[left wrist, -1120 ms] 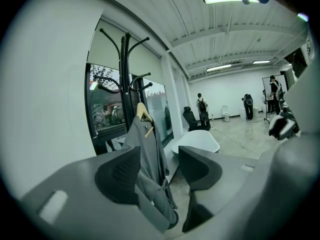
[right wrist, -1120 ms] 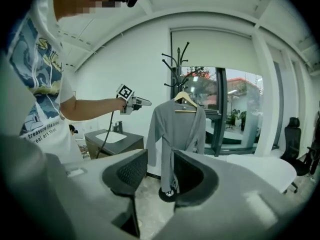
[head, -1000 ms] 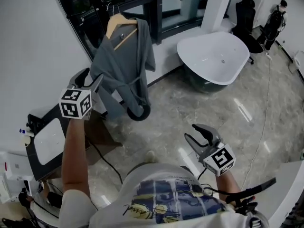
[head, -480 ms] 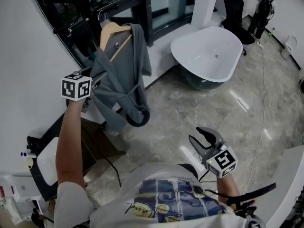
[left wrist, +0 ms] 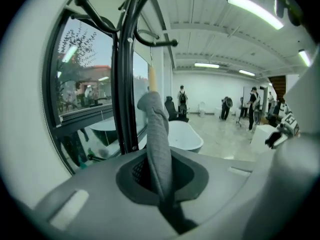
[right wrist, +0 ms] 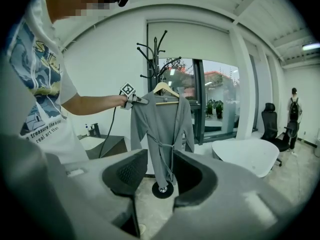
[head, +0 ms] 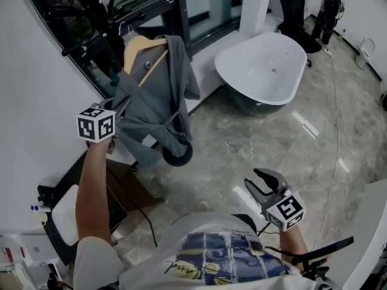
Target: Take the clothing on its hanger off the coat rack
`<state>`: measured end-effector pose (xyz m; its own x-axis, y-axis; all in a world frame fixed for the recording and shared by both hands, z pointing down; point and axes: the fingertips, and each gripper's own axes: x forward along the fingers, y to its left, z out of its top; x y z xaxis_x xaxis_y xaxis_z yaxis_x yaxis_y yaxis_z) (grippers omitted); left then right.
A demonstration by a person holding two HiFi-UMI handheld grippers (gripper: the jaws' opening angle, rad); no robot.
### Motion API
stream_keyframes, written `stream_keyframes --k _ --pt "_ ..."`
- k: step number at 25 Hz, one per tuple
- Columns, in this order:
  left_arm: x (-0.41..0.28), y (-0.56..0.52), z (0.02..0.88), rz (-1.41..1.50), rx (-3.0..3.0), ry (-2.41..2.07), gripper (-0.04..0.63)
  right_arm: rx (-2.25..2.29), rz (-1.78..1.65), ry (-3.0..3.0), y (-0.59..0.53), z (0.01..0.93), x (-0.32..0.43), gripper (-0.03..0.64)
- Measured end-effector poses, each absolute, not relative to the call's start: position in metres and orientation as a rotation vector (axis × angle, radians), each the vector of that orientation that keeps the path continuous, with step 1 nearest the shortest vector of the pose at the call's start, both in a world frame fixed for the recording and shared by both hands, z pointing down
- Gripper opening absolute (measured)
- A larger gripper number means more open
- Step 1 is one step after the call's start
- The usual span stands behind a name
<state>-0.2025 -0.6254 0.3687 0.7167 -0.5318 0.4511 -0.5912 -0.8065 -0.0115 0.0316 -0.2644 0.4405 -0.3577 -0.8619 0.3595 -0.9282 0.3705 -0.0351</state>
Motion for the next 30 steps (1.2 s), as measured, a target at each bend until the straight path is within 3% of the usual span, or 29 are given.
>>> stream_keyframes --k 1,30 --pt "-0.204 -0.624 0.365 0.649 2.784 -0.922 0.005 1.580 0.340 -2.357 -0.263 0.442 0.031 0.158" --pt "-0.144 -0.548 0.303 0.588 2.865 -0.949 0.005 1.584 0.316 -2.327 -0.210 0.430 0.103 0.158"
